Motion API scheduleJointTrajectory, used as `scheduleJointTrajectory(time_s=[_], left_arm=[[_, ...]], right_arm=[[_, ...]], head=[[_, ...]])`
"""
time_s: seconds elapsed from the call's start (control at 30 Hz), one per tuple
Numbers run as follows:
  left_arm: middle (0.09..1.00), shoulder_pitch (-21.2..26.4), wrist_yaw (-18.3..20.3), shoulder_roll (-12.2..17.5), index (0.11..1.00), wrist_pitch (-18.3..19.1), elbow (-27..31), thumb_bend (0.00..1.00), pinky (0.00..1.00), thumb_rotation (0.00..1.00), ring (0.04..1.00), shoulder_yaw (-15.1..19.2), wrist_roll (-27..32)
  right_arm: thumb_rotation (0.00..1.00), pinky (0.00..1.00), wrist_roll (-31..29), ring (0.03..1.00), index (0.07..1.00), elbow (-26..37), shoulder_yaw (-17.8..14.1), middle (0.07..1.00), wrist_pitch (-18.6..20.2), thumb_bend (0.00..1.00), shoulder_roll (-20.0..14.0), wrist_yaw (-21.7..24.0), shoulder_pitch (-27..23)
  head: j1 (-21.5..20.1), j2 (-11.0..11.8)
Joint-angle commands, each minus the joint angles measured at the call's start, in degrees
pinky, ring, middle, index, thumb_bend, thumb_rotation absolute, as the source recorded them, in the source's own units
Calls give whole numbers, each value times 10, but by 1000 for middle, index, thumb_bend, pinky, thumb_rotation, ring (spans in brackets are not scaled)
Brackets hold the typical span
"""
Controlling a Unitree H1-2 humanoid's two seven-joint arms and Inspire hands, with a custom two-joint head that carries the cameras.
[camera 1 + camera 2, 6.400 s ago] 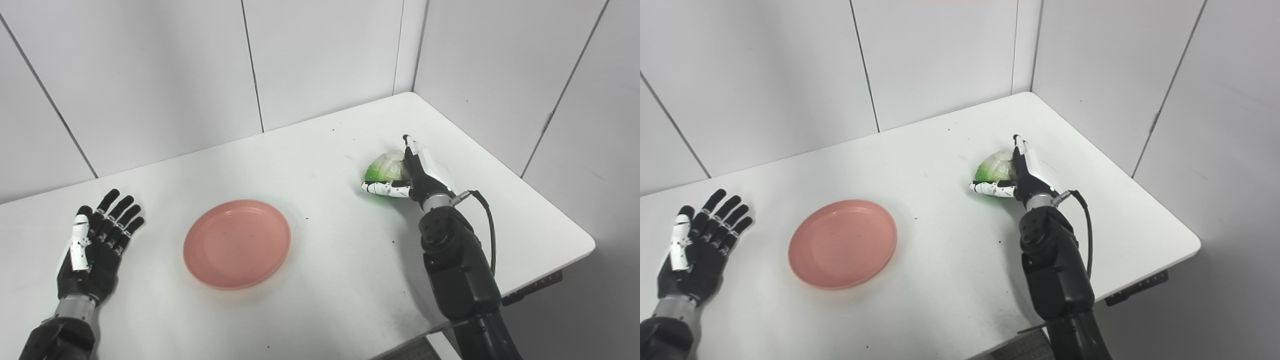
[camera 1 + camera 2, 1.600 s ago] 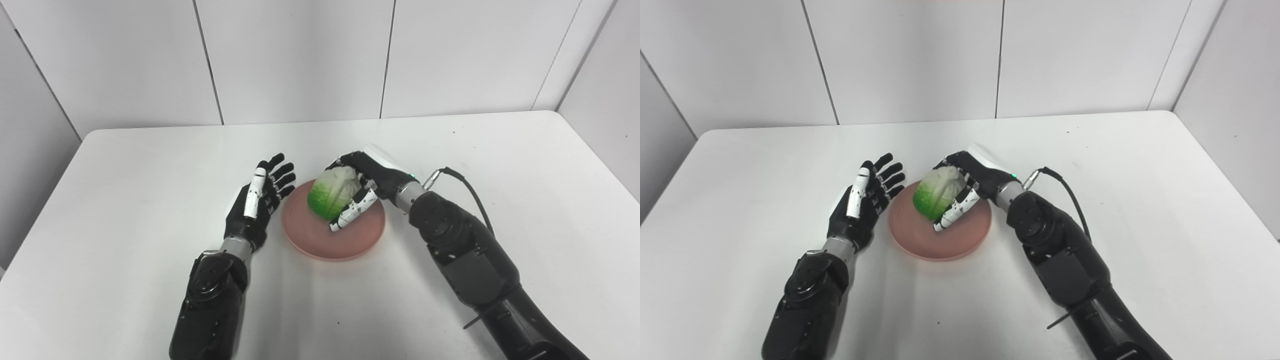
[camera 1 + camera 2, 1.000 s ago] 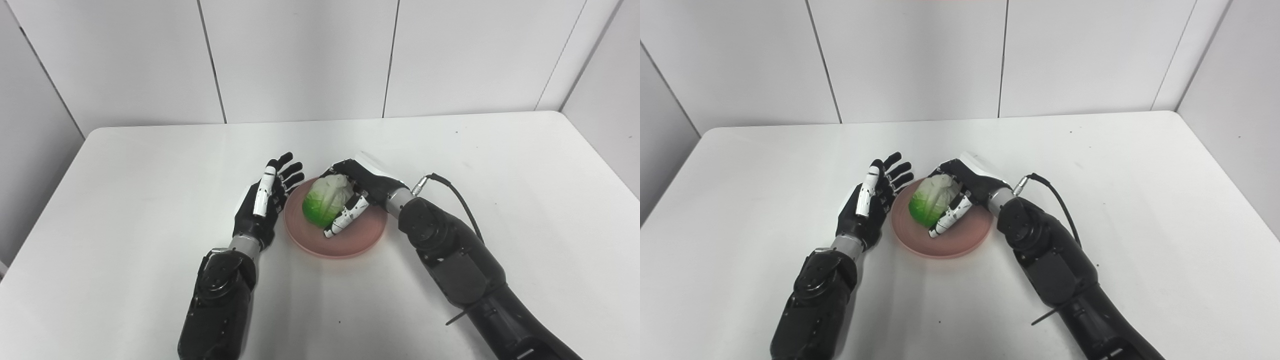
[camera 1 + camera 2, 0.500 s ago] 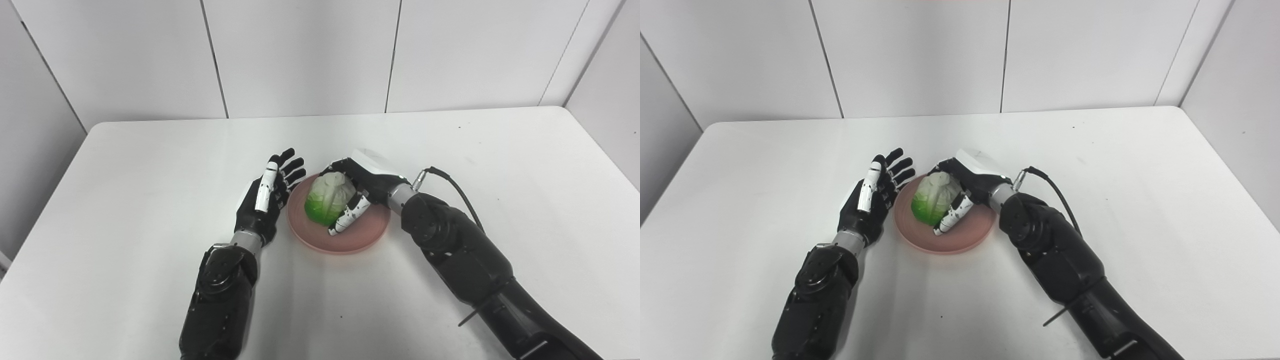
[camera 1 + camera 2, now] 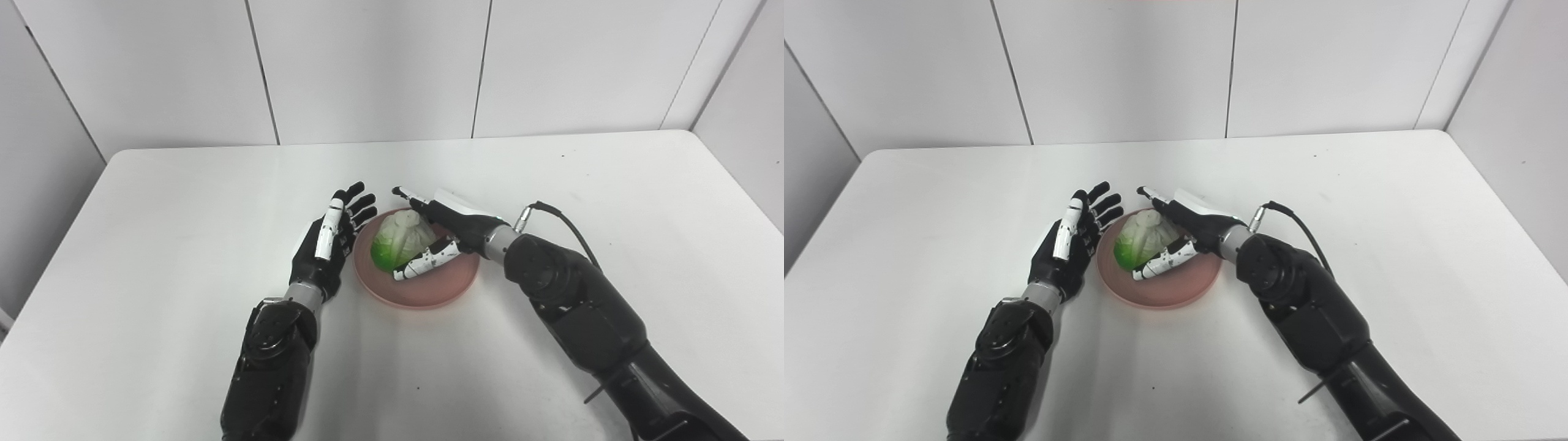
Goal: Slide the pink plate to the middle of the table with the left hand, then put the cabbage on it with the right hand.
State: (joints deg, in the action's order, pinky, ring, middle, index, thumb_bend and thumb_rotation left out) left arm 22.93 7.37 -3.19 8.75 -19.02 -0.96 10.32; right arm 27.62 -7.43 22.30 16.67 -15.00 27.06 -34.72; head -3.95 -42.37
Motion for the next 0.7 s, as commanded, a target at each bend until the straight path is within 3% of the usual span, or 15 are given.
scheduleJointTrajectory(time_s=[0.0,0.17,0.27,0.4,0.47,0.53,0.57,0.67], left_arm=[[873,-10,-3,-1,872,30,-18,541,852,1000,878,0,-4],[885,-11,2,-1,875,30,-19,545,844,1000,882,3,4],[883,-15,4,0,875,27,-15,547,836,1000,871,3,4],[878,-19,3,3,876,26,-9,550,834,1000,863,2,3],[874,-25,2,4,874,24,-2,552,838,1000,862,3,1],[873,-31,0,8,876,19,5,551,847,1000,867,1,-5],[875,-35,-1,11,879,13,8,544,852,1000,872,-2,-10],[878,-49,-1,15,882,-7,21,539,858,1000,876,-9,-24]], right_arm=[[404,888,-16,1000,1000,28,-20,1000,1,1000,-5,-3,-21],[431,835,-32,988,1000,73,-41,1000,15,1000,-12,2,-12],[440,866,-50,997,1000,117,-63,1000,37,1000,-16,7,-2],[487,906,-85,1000,1000,160,-103,1000,35,1000,-14,-10,23],[548,935,-98,1000,1000,183,-150,1000,9,1000,17,-74,63],[735,925,-99,978,1000,190,-180,997,-15,1000,45,-135,98],[839,933,-109,970,1000,188,-193,997,-21,980,57,-151,111],[935,947,-168,985,1000,173,-231,1000,-38,910,95,-180,150]], head=[[0,1],[-4,2],[-7,4],[-7,5],[-8,8],[-8,10],[-8,10],[-6,10]])
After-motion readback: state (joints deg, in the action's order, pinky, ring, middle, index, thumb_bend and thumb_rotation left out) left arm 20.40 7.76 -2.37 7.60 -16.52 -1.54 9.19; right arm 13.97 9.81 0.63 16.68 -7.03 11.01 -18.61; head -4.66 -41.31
